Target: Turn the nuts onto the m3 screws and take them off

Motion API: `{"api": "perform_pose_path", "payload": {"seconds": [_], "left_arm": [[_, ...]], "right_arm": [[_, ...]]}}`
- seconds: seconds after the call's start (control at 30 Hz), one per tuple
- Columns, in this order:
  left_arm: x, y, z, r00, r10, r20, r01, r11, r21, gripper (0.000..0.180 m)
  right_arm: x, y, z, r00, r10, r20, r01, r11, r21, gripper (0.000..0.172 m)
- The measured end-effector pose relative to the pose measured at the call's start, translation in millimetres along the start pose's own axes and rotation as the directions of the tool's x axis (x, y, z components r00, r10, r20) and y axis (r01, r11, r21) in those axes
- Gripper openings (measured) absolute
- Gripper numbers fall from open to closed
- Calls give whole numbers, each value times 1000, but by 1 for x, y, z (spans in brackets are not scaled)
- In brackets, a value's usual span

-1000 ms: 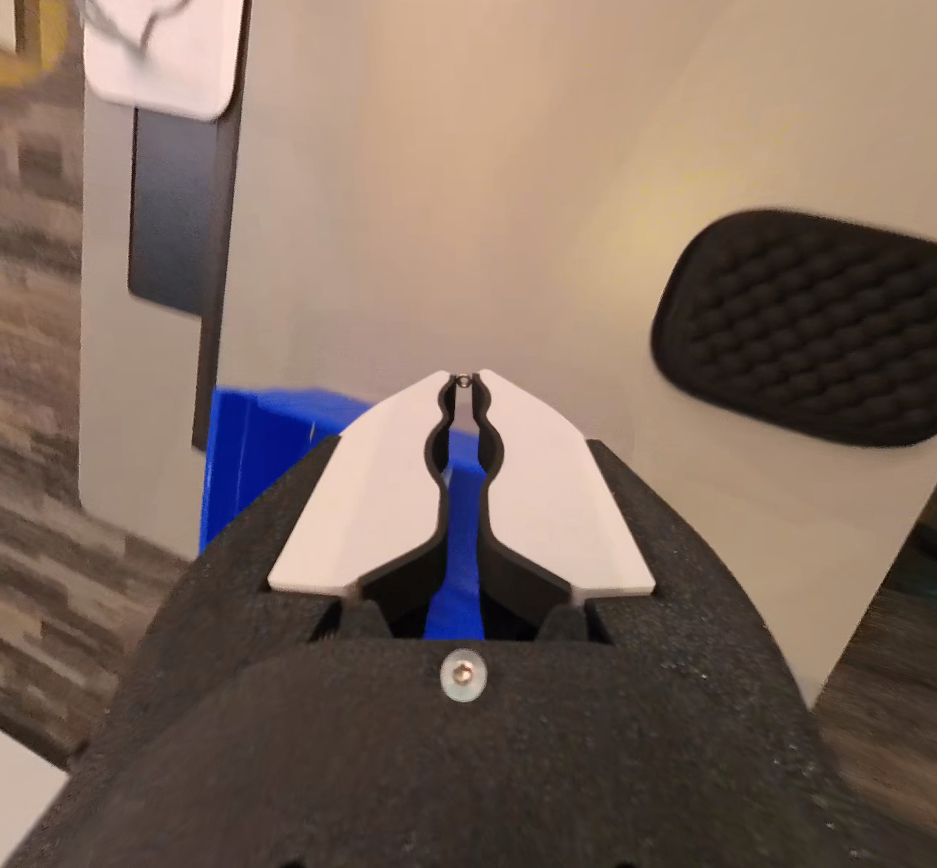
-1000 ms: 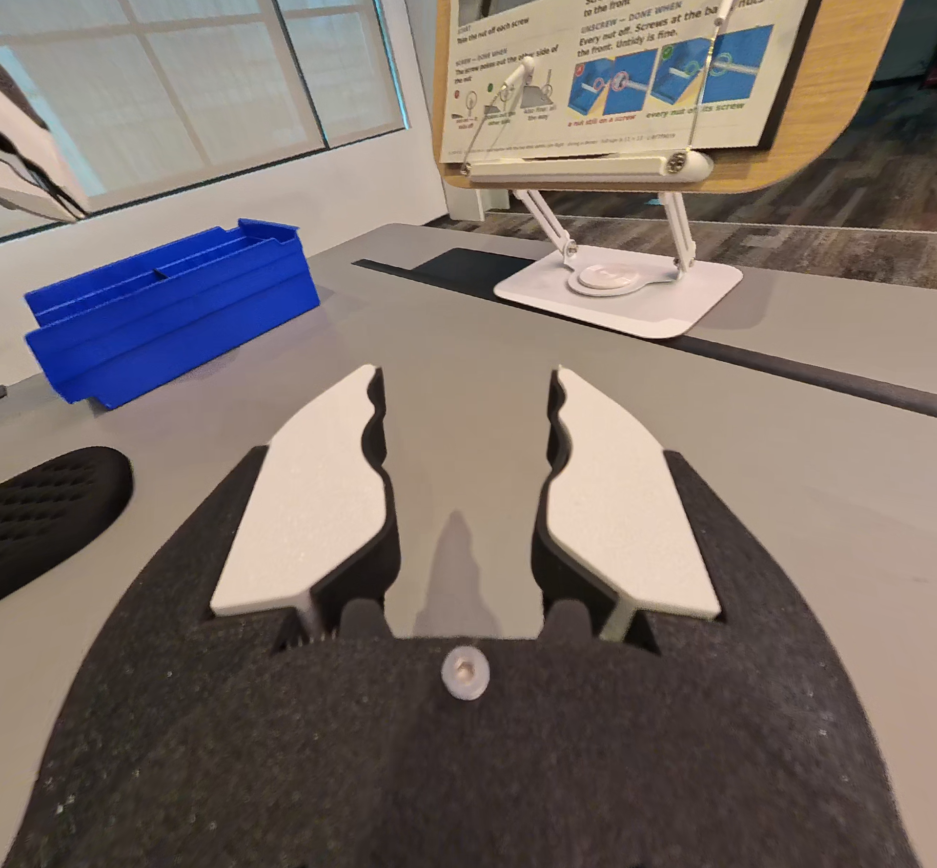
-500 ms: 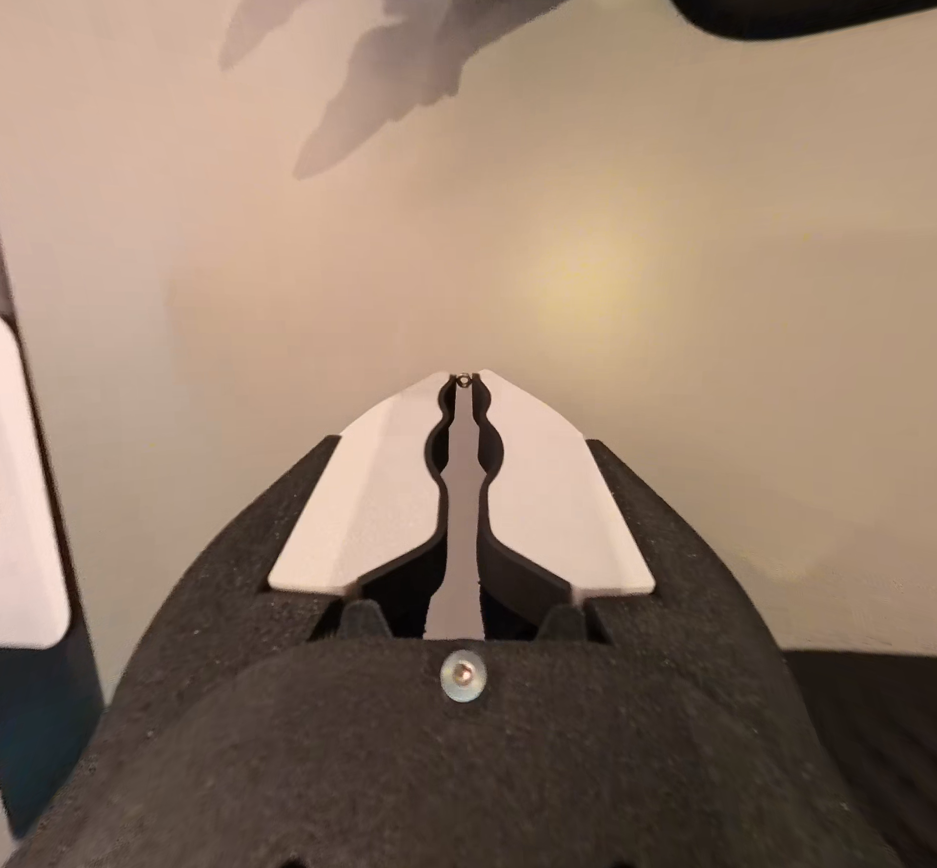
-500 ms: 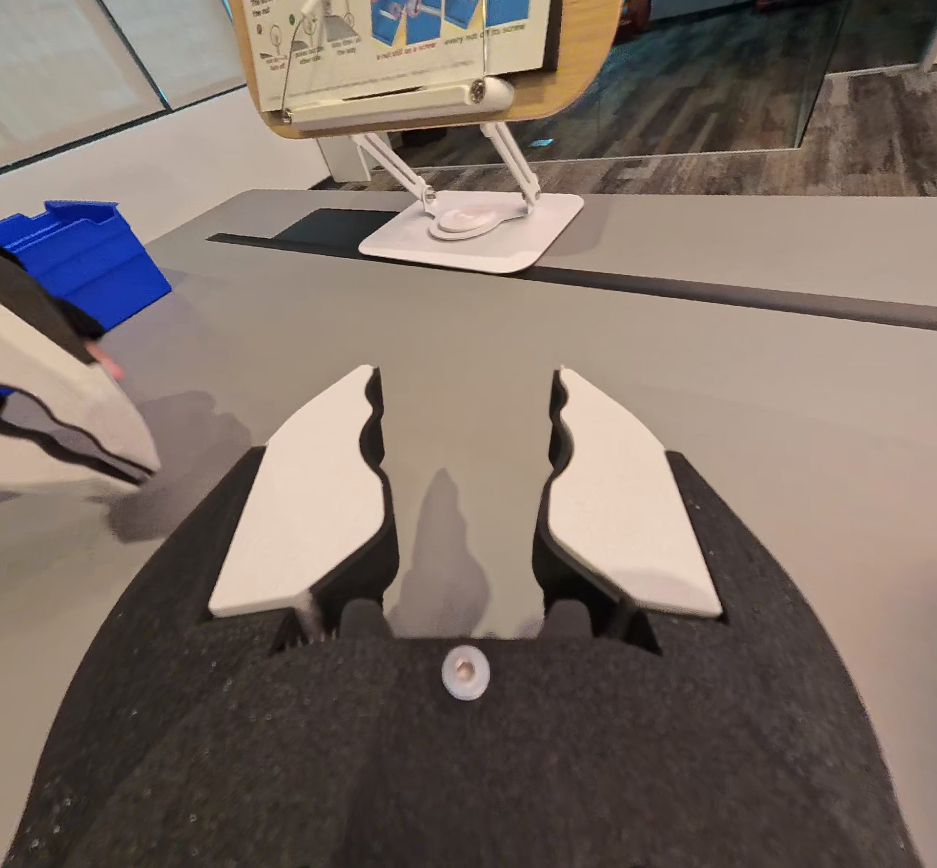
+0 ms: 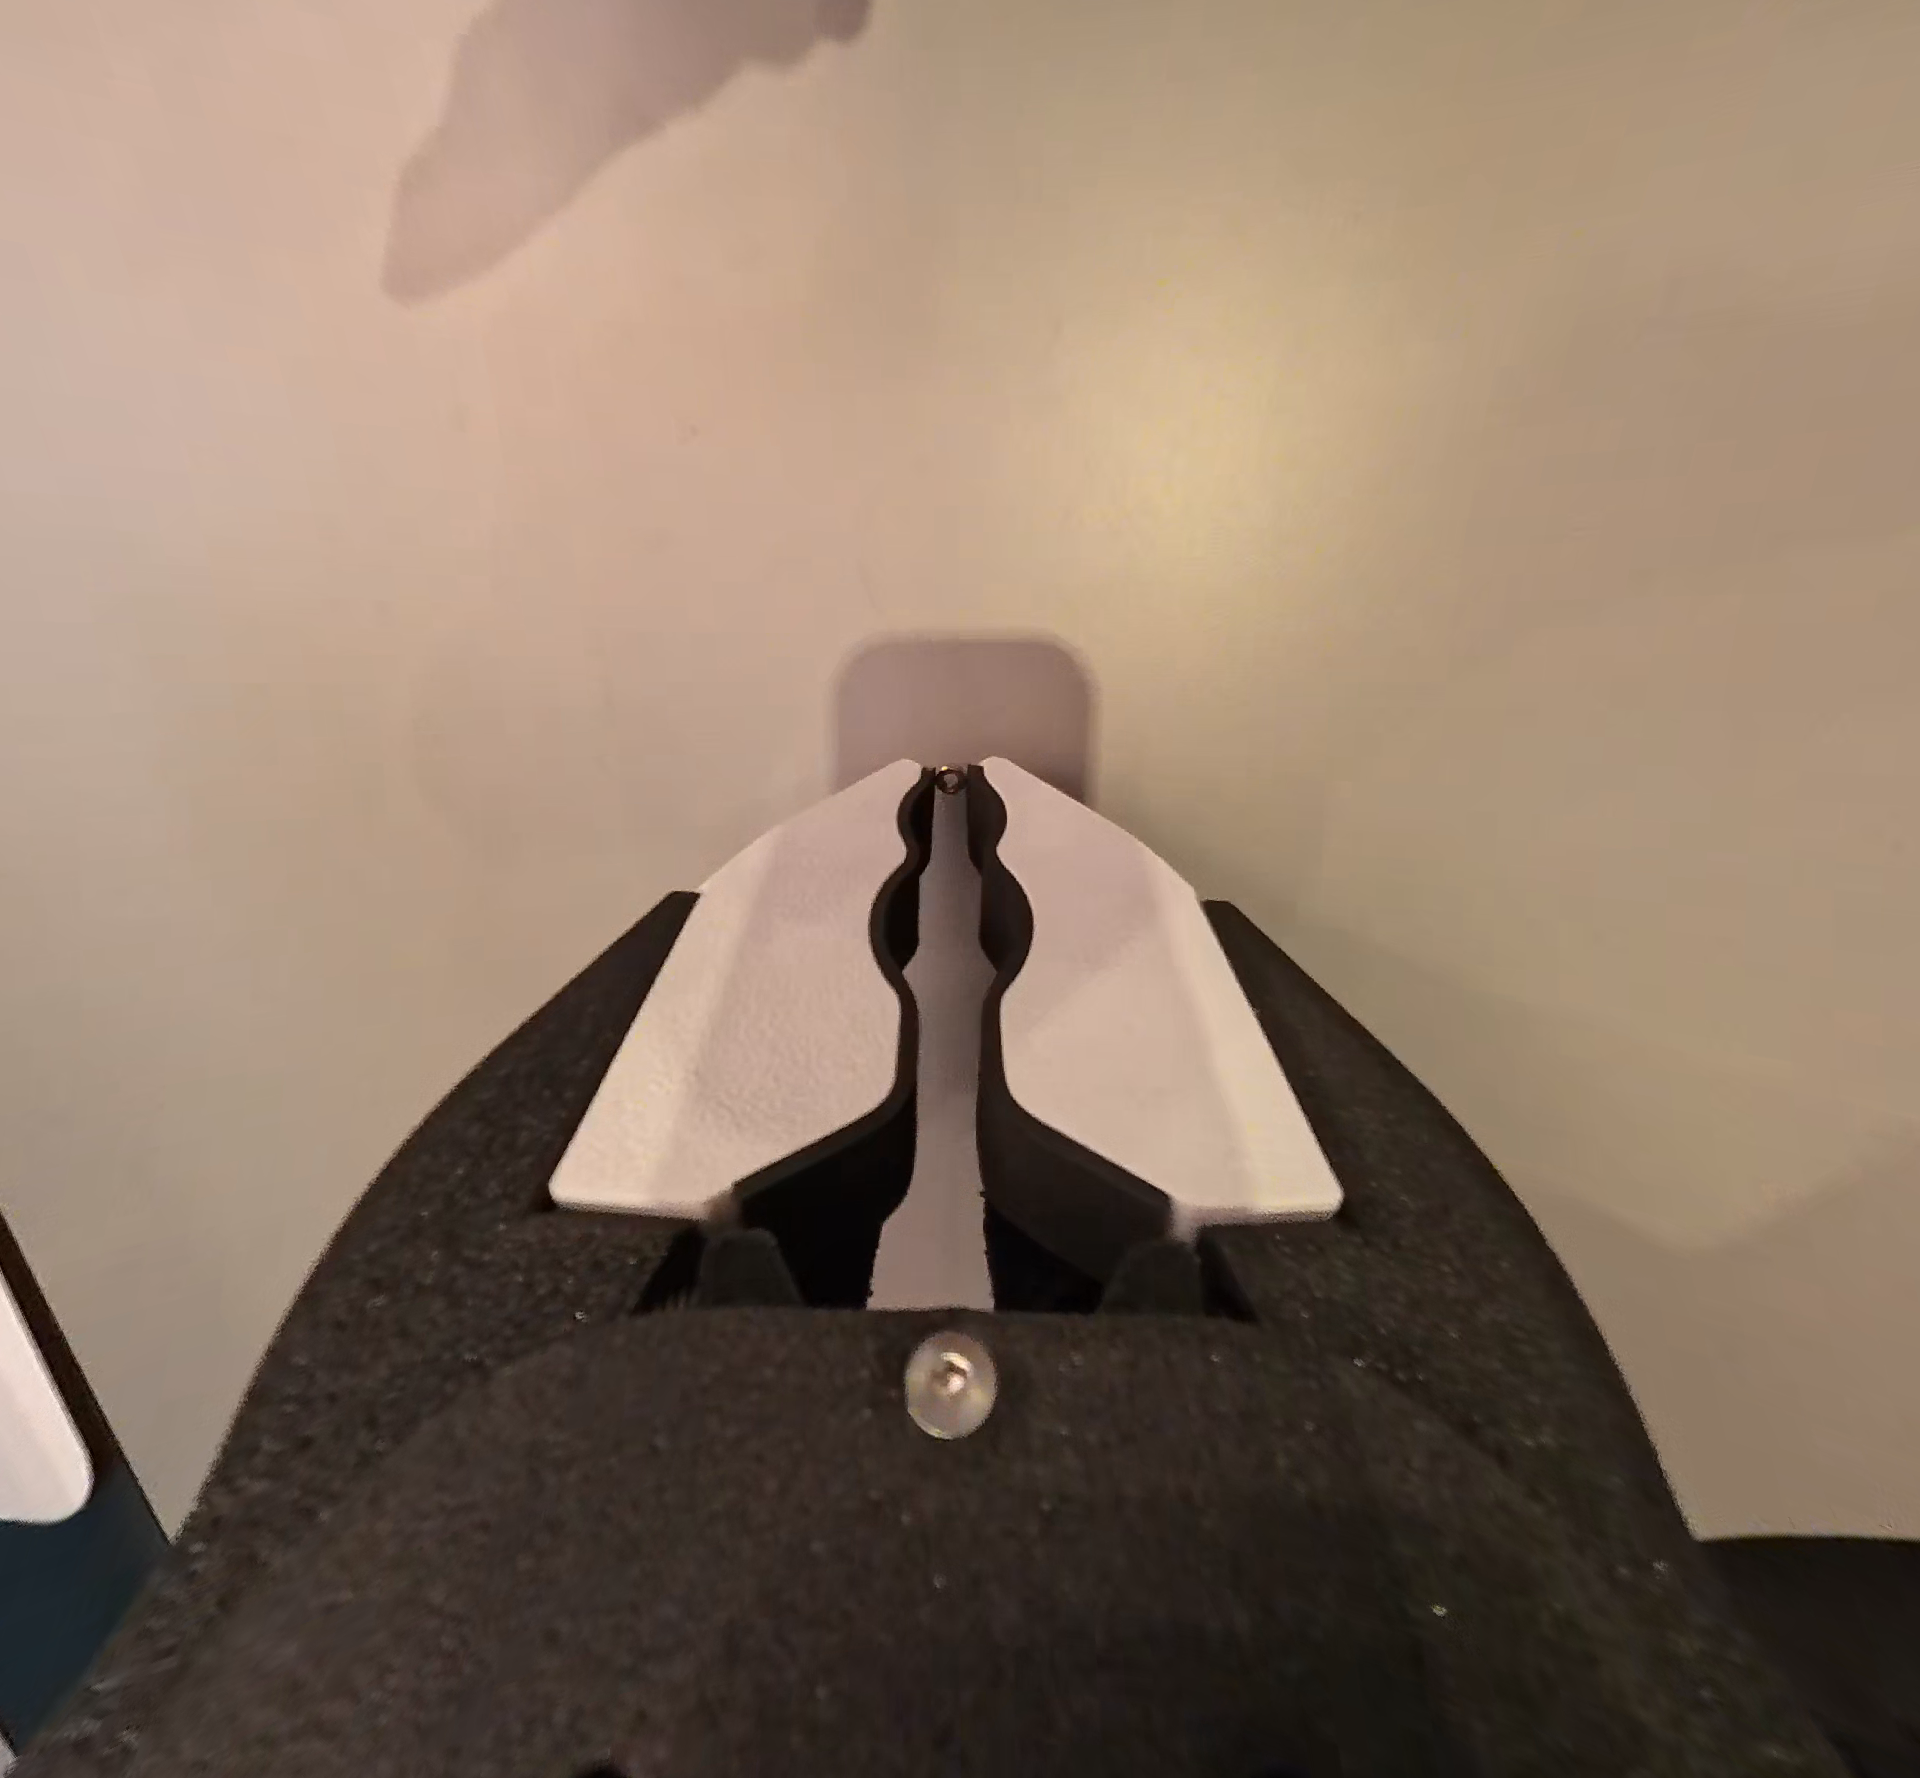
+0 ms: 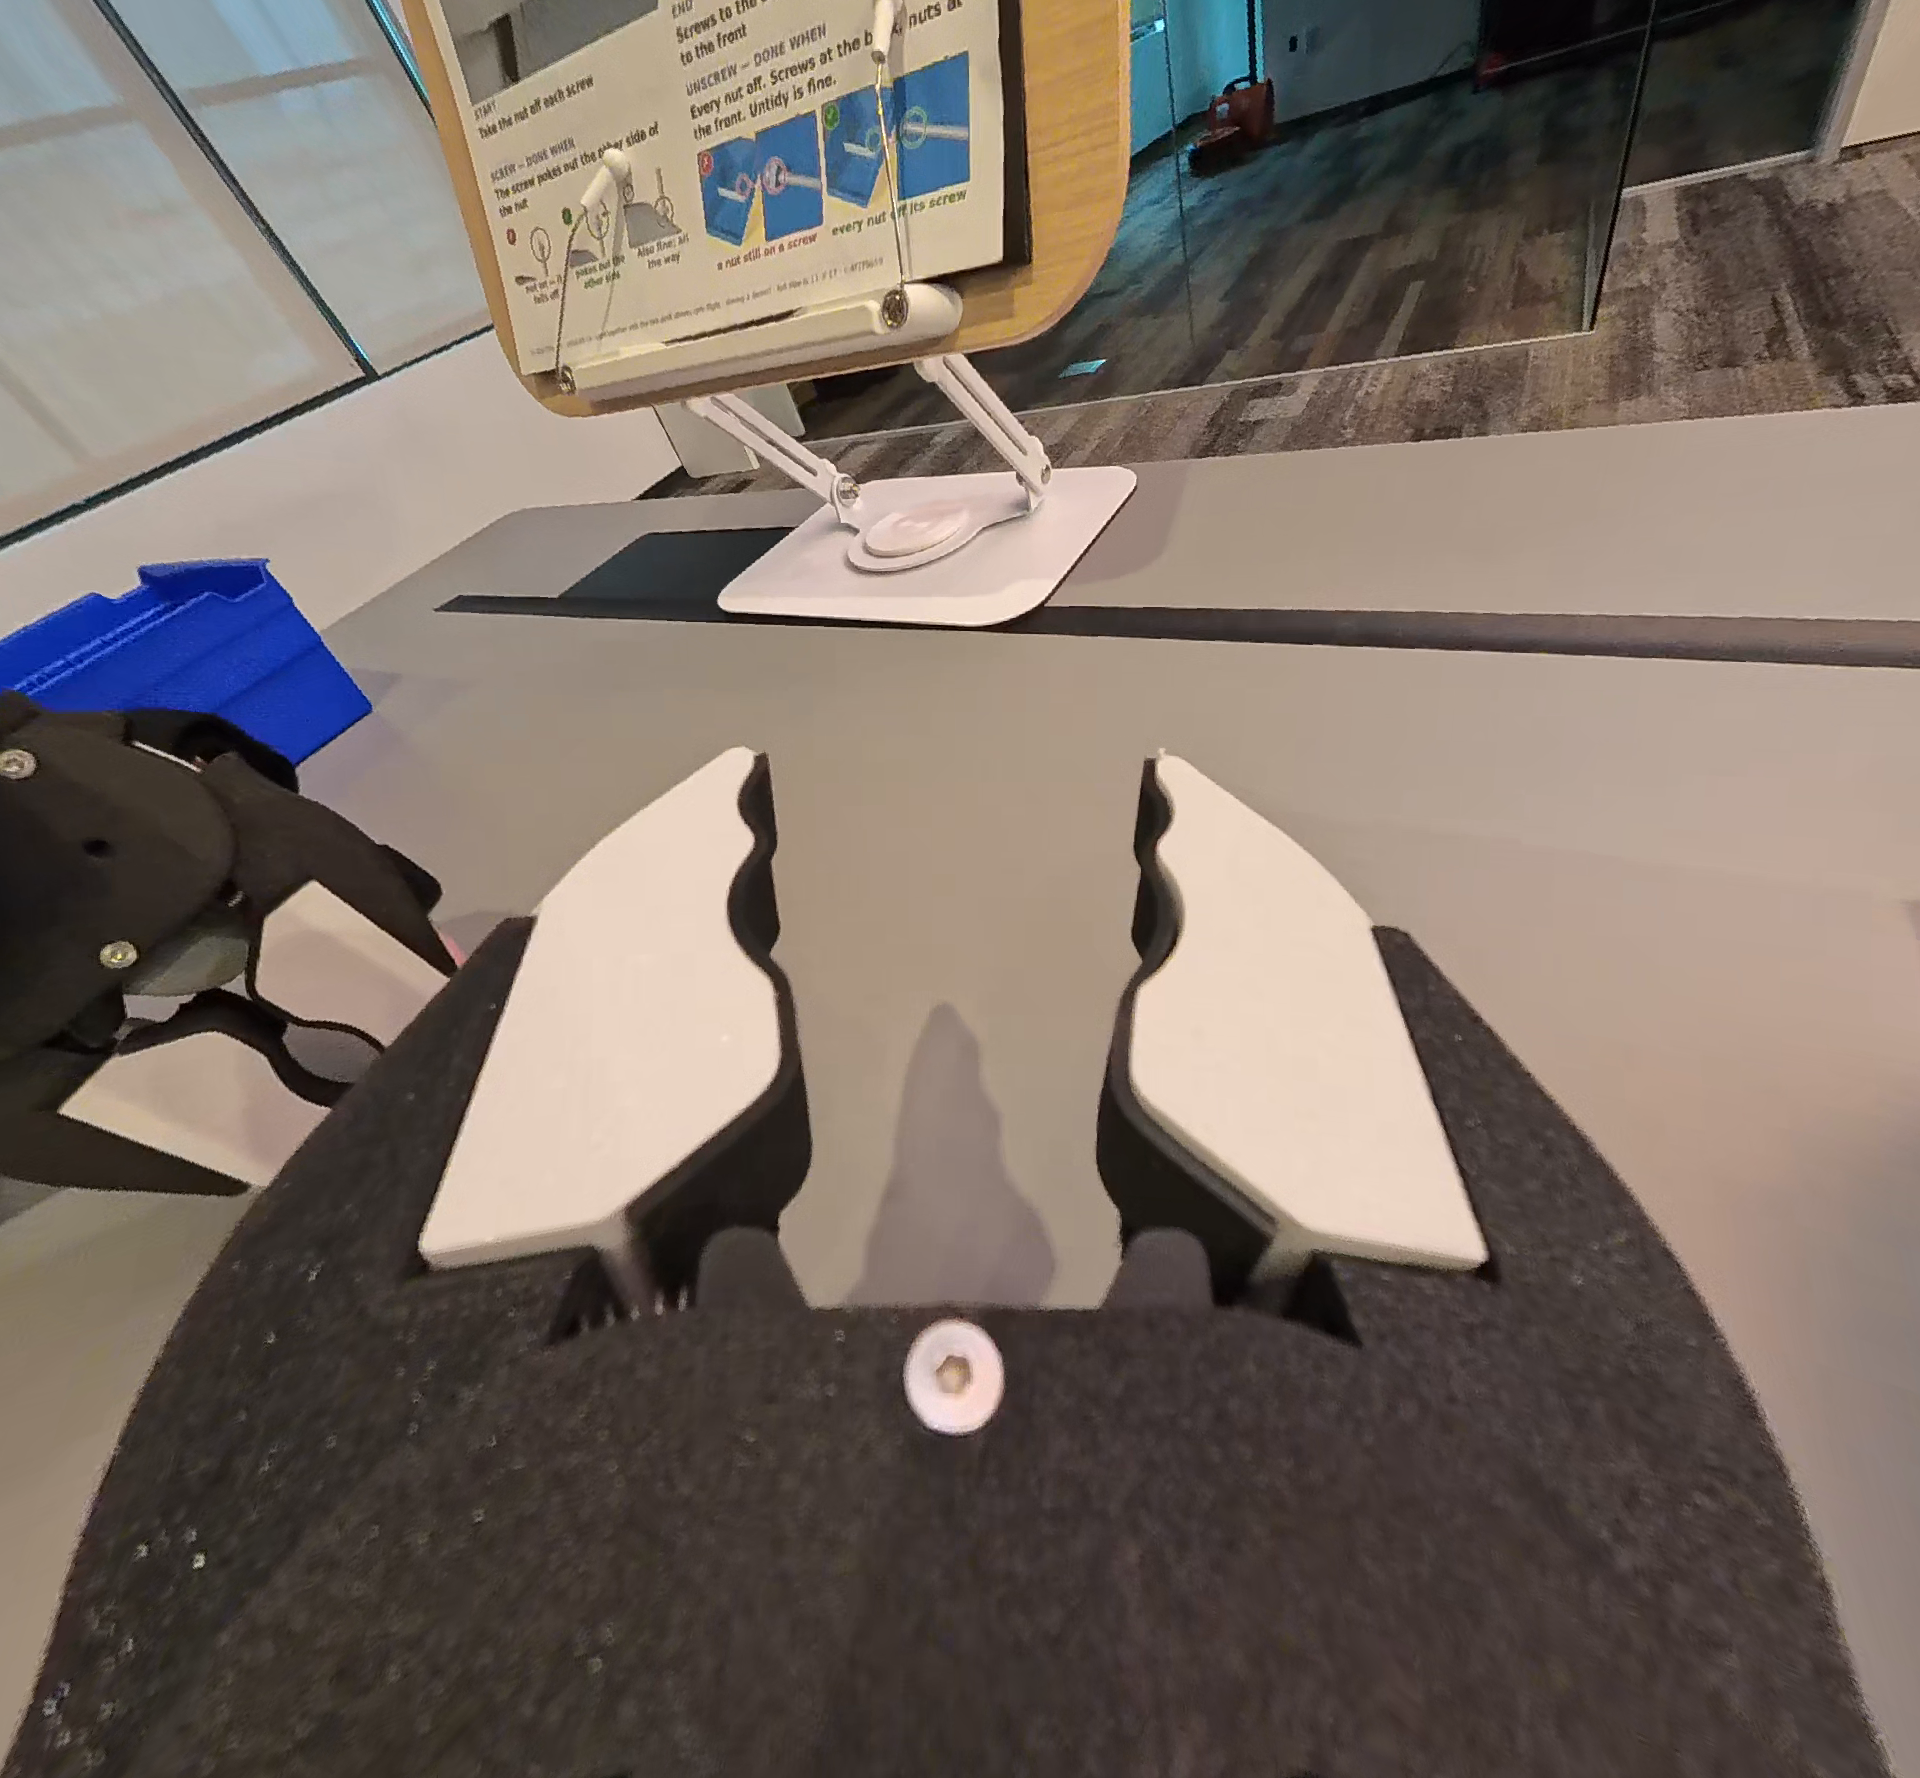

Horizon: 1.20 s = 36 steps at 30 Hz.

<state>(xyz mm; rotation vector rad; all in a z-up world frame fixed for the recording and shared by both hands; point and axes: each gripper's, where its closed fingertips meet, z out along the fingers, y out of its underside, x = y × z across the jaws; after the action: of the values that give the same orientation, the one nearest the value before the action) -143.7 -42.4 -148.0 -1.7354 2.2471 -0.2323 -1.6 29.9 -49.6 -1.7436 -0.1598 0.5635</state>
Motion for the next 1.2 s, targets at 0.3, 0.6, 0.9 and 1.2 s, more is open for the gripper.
{"api": "perform_pose_path", "payload": {"seconds": [0.3, 0.6, 0.9, 1.2], "left_arm": [[5, -1, 5, 999, -10, -34, 10, 1000, -6, 6], [1, -3, 4, 1000, -15, -5, 15, 1000, 15, 20], [-20, -20, -123, 985, -157, 71, 130, 947, 293, 23], [-40, 148, -352, 703, -411, 581, 189, 895, 404, 23]], "right_arm": [[-1, -6, -2, 999, -28, -15, 29, 999, 23, 66], [-4, -7, -2, 999, -31, -7, 31, 999, 23, 67], [-11, -7, -3, 999, -22, 26, 21, 999, 26, 66], [-24, 6, 6, 997, -68, 48, 69, 997, -25, 66]]}}
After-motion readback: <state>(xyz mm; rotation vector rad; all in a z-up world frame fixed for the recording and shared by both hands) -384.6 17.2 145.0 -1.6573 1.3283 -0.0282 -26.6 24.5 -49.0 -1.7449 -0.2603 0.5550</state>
